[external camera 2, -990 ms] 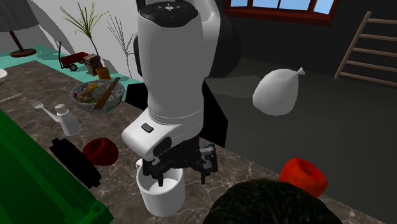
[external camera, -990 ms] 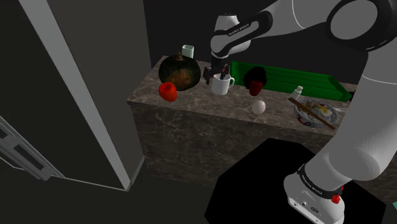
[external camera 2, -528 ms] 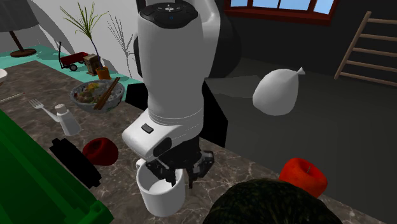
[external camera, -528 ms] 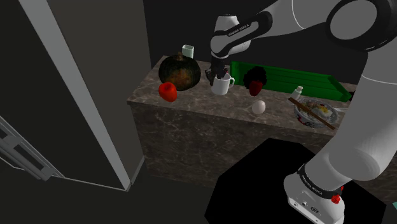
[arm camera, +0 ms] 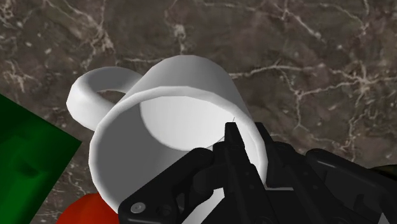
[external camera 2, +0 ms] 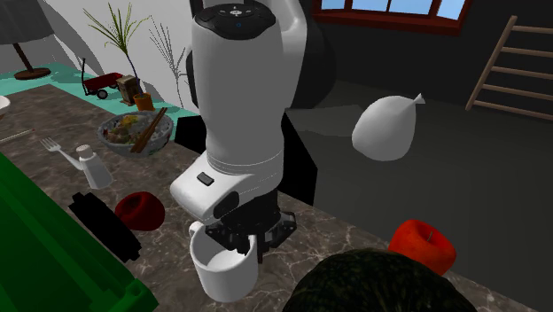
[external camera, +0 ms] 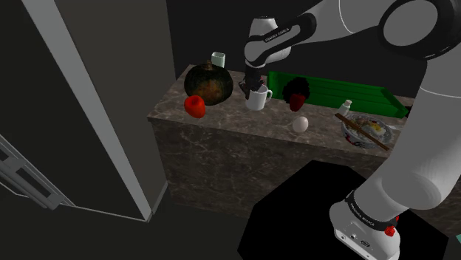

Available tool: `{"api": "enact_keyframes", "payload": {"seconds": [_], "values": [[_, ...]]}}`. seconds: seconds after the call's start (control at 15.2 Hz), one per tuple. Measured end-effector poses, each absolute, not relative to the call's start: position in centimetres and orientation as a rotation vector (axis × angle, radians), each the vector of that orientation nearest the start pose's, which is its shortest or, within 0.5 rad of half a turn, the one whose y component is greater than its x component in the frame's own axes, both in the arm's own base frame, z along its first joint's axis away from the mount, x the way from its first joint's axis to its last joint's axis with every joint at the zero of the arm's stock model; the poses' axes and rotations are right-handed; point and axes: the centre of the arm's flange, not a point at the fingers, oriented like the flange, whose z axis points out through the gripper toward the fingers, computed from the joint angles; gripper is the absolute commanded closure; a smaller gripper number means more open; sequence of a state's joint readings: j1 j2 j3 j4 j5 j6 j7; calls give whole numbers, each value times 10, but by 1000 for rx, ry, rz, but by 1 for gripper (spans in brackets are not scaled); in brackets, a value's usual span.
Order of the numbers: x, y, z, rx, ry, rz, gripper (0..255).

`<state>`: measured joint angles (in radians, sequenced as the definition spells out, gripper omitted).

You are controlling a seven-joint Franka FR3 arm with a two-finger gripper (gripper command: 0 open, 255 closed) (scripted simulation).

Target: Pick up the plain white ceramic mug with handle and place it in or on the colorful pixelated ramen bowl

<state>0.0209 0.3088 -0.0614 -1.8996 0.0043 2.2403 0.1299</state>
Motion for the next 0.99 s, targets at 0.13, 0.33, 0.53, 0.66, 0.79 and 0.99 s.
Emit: {"api": "enact_keyframes", "payload": {"seconds": [0.13, 0.33, 0.53, 0.66, 0.79, 0.99], "values": [[623, -24, 350, -3144, 268, -52, 255], [623, -24, 364, -3144, 268, -53, 255], [624, -24, 380, -3144, 268, -53, 255], [625, -24, 389, -3144, 267, -53, 255], [623, -24, 401, -3144, 267, -52, 255], [623, -23, 417, -3144, 268, -53, 255]]}}
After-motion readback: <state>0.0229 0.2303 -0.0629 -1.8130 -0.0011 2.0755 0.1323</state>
